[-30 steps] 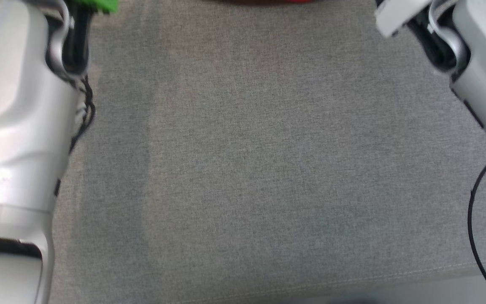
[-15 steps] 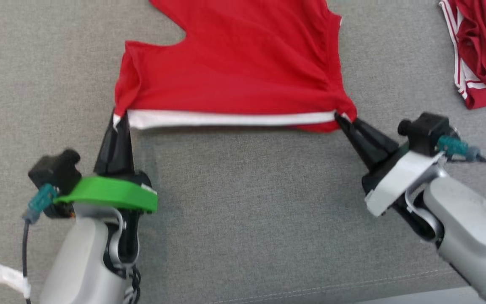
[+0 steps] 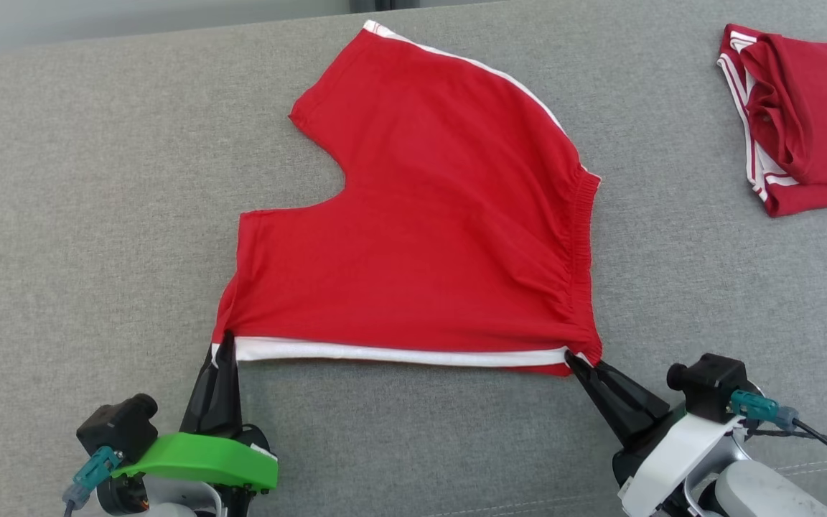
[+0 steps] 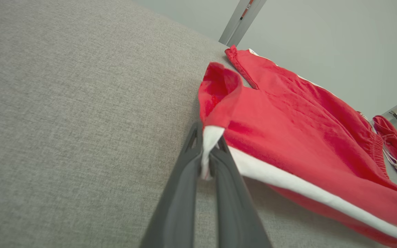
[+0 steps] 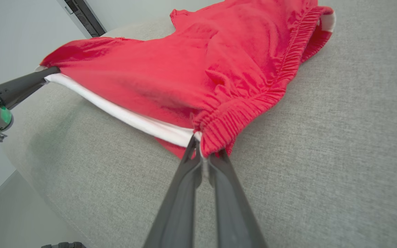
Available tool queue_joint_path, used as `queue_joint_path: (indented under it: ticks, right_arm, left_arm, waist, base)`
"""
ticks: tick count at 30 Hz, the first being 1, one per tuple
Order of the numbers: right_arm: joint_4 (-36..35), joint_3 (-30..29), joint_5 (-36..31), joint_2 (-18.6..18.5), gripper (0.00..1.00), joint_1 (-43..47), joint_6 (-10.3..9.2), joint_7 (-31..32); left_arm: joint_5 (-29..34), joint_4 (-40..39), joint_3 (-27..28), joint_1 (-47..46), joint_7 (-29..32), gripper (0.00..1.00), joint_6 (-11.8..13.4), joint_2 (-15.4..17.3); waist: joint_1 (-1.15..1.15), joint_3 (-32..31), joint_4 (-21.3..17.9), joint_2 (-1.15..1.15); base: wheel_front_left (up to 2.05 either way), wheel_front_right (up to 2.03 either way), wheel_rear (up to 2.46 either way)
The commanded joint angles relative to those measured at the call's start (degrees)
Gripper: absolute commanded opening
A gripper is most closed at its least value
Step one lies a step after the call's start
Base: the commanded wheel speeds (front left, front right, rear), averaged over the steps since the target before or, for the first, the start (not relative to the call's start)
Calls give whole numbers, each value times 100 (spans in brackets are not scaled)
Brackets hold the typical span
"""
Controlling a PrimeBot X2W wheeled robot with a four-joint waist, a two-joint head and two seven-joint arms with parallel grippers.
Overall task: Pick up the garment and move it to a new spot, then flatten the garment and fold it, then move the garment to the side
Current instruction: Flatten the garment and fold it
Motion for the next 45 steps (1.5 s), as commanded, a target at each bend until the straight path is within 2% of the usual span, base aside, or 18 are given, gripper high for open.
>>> queue_joint_path:
  ticks: [1, 9, 17, 23, 28, 34, 40, 41, 42, 43, 45]
  right_arm:
    - [-99, -121, -66, 54, 0, 156, -10, 54]
    - [-524, -617, -419, 398, 0, 147, -10, 302]
    - [-572, -879, -395, 762, 0, -555, -10, 426]
    - [-210, -959, -362, 1087, 0, -1337, -10, 417]
    - [304, -994, -358, 1456, 0, -2074, -10, 291]
    - [1008, -971, -501, 1815, 0, -2769, -10, 185]
    - [1526, -1032, -576, 2078, 0, -3175, -10, 0]
    - [1576, -1025, -582, 2100, 22, -3214, -10, -24]
    - [1630, -1011, -591, 2122, 51, -3251, -10, -53]
    - [1678, -995, -600, 2144, 100, -3278, -10, -77]
    - [1705, -1020, -617, 2147, 100, -3290, -10, -121]
  left_arm:
    - [-47, -42, 28, 99, -16, 0, 6, 28]
    - [-139, -238, 67, -489, 230, 0, -99, 170]
    - [24, -44, -37, -1901, 955, 0, -261, 580]
    - [309, 521, -251, -3209, 1538, 0, -371, 815]
    - [465, 1300, -327, -4203, 1819, 0, -437, 934]
    - [671, 2251, -472, -5121, 1900, 0, -545, 994]
    - [790, 3005, -631, -5764, 1682, 0, -699, 964]
    - [802, 3107, -652, -5832, 1627, 29, -717, 950]
    - [842, 3212, -677, -5931, 1518, 73, -742, 945]
    - [884, 3306, -725, -6024, 1417, 100, -764, 926]
    - [863, 3416, -799, -6142, 1247, 100, -813, 846]
  waist:
    - [0, -54, 31, 0]
    - [0, -8, -55, 0]
    - [0, 416, -442, 0]
    - [0, 868, -828, 0]
    - [0, 1246, -1179, 0]
    - [0, 1589, -1428, 0]
    - [0, 1800, -1538, 0]
    - [0, 1815, -1541, 0]
    - [0, 1831, -1540, 0]
    - [0, 1841, -1534, 0]
    - [0, 1832, -1506, 0]
  base:
    - [0, 0, 0]
    - [0, 0, 0]
    - [0, 0, 0]
    - [0, 0, 0]
    - [0, 0, 0]
    - [0, 0, 0]
    - [0, 0, 0]
    - [0, 0, 0]
    - [0, 0, 0]
    - [0, 0, 0]
    - [0, 0, 0]
